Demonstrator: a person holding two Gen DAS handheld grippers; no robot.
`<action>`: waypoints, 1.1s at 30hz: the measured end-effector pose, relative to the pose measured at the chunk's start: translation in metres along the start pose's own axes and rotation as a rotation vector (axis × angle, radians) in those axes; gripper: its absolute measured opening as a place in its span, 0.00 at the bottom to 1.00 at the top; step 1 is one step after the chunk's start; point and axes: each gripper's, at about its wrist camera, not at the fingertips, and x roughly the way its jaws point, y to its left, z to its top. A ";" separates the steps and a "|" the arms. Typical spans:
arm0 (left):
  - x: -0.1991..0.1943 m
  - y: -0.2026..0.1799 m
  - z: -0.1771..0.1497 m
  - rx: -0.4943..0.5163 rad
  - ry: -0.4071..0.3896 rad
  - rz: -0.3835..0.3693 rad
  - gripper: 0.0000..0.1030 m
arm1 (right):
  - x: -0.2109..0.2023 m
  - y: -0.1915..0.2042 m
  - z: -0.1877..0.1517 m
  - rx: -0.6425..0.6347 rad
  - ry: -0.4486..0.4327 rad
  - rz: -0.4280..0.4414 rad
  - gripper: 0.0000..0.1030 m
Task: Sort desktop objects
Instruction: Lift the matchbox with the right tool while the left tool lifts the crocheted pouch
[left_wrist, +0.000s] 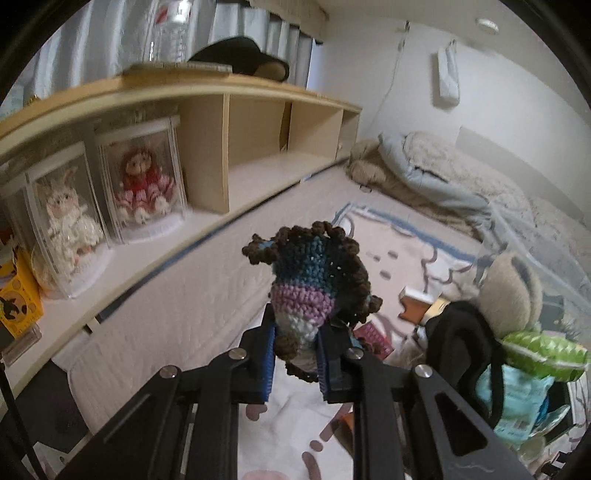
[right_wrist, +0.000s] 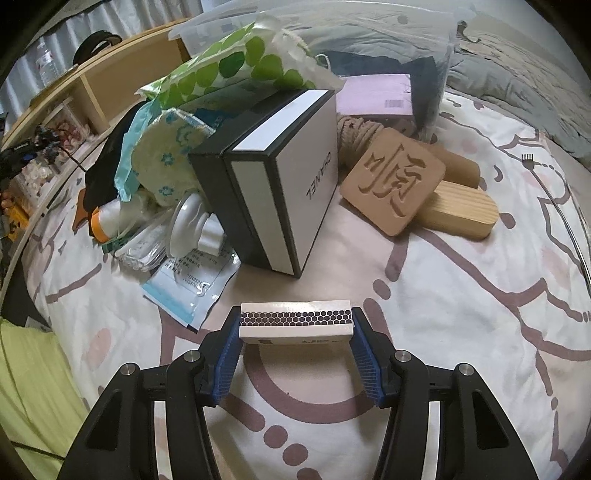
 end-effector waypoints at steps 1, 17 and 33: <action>-0.003 -0.001 0.002 0.001 -0.009 -0.004 0.18 | -0.001 0.000 0.000 0.004 -0.004 -0.001 0.55; -0.050 -0.040 0.020 0.086 -0.084 -0.124 0.18 | -0.030 -0.011 0.019 0.063 -0.124 -0.009 0.55; -0.100 -0.086 0.027 0.217 -0.158 -0.201 0.18 | -0.086 -0.021 0.037 0.101 -0.271 -0.068 0.55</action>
